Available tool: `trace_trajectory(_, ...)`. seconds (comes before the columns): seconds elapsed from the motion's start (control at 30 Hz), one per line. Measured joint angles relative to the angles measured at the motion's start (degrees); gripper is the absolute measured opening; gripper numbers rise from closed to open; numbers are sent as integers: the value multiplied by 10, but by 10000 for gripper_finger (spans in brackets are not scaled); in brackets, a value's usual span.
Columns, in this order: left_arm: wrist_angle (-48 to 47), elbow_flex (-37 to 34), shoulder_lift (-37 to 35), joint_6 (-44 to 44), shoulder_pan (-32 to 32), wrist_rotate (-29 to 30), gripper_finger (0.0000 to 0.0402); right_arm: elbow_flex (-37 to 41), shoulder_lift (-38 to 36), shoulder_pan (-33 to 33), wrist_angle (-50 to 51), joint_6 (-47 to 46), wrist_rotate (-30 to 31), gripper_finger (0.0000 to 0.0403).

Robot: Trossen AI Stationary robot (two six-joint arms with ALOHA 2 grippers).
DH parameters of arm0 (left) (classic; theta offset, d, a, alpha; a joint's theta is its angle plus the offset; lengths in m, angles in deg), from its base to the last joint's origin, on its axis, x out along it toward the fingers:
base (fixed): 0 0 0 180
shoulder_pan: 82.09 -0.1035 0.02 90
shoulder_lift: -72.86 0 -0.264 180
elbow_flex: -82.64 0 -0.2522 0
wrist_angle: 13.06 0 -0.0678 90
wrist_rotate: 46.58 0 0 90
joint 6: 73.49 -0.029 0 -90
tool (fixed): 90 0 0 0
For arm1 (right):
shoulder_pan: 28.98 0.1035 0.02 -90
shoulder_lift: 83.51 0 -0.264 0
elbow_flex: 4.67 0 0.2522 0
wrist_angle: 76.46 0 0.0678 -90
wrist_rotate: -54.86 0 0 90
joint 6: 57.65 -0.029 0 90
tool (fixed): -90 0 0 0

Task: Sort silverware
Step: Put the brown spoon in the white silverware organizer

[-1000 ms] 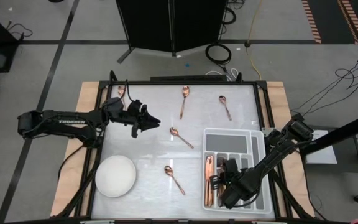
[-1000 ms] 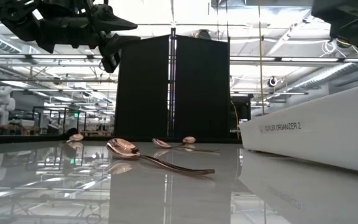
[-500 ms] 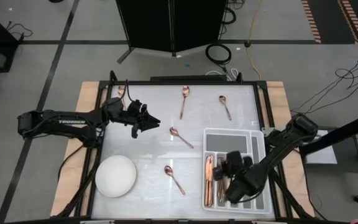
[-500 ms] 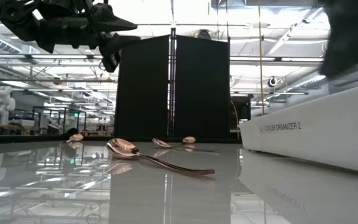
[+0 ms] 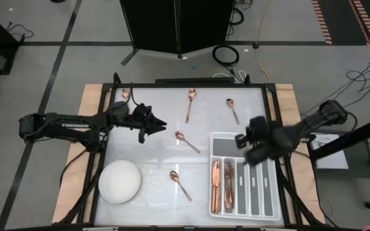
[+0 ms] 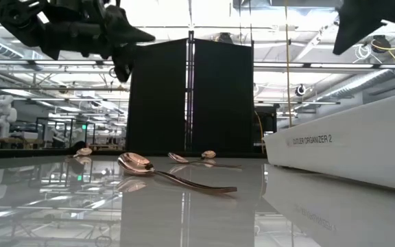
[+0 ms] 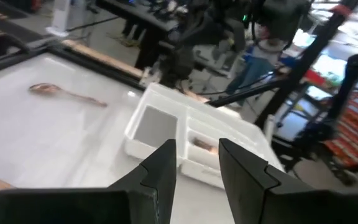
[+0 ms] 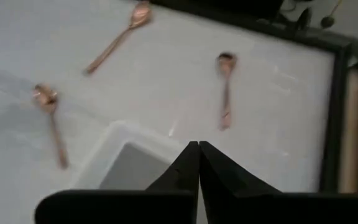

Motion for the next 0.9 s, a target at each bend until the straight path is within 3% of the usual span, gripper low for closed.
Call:
trace_trajectory(0.17, 0, 0, 42, -10, 15, 28, 121, 37, -65, -105, -2, 110, 15, 1)
trace_trajectory(0.37, 18, 0, 117, -52, 33, 64, 121, 112, -123, -219, -110, 274, 48, 6)
trace_trajectory(0.47, 72, 0, 153, -56, 48, 92, 121, 141, -136, -277, -208, 377, 12, 22)
trace_trajectory(0.67, 173, 0, 165, -105, 54, 103, 121, 174, -104, -413, -394, 588, -136, 79)
trace_trajectory(0.9, 180, 0, 127, -146, 51, 76, 121, 177, -38, -496, -430, 637, -142, 133)
